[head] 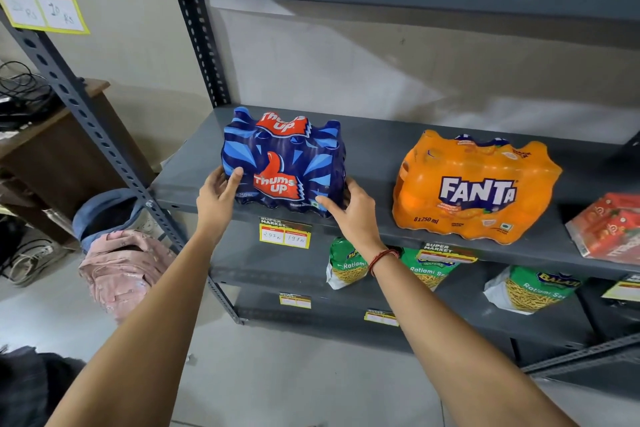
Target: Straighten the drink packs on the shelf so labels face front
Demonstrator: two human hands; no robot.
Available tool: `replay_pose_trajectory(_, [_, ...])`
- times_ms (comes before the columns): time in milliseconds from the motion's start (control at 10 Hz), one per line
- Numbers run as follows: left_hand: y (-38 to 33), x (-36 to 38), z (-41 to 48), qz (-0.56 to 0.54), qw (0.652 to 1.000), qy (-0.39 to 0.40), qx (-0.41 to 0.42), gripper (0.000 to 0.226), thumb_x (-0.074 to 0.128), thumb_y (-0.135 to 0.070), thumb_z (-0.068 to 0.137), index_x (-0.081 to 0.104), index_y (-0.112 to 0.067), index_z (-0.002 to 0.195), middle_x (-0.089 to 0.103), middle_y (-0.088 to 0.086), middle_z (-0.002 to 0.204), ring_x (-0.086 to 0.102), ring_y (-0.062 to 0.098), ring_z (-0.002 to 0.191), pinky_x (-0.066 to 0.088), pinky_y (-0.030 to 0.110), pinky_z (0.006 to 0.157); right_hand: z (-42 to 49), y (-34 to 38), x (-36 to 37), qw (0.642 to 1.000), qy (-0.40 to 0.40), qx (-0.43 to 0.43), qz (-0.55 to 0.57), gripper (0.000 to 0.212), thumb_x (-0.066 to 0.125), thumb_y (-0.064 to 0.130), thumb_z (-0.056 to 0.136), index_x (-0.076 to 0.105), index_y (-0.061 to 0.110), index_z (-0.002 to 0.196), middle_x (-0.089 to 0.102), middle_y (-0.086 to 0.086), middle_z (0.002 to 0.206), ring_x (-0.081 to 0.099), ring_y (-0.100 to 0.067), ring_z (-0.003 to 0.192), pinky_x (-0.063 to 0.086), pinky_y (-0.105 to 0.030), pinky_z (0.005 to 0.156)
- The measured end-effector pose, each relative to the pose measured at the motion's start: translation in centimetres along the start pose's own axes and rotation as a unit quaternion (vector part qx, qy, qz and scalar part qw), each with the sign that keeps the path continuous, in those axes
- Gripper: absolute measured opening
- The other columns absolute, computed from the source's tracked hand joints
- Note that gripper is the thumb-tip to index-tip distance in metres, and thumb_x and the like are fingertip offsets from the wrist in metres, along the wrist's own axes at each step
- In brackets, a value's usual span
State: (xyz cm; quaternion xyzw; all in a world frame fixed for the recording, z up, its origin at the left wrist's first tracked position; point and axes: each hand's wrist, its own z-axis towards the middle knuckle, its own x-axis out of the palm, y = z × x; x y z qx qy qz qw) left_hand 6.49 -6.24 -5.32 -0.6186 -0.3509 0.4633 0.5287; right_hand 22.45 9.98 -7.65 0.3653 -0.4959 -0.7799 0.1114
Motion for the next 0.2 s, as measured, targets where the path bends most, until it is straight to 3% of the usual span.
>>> replay_pose_trajectory(100, [0.3,0.9,-1.2,0.016,0.998,-0.064,-0.017,0.059,0.056,-0.045,0.089,0.045,-0.009,0.135,0.053,0.009,0.137,0.052,0.023,0.123,0.041,0.033,0.101,-0.4,-0.3,-0.2,1.0,-0.018,-0.005,-0.01,0.051,0.067,0.042,0.081,0.053,0.009,0.118,0.064,-0.009,0.12,0.063,-0.021,0.106,0.058,-0.033,0.083])
replay_pose_trajectory(200, [0.8,1.8,-3.5,0.07,0.992,-0.074,-0.08,0.049,0.058,-0.038,0.089,0.052,-0.006,0.125,0.059,0.012,0.127,0.056,0.028,0.116,0.041,0.037,0.099,-1.5,-0.3,-1.2,0.997,-0.063,-0.023,-0.026,0.04,0.063,0.036,0.086,0.059,0.007,0.114,0.065,-0.011,0.115,0.063,-0.021,0.104,0.055,-0.028,0.081])
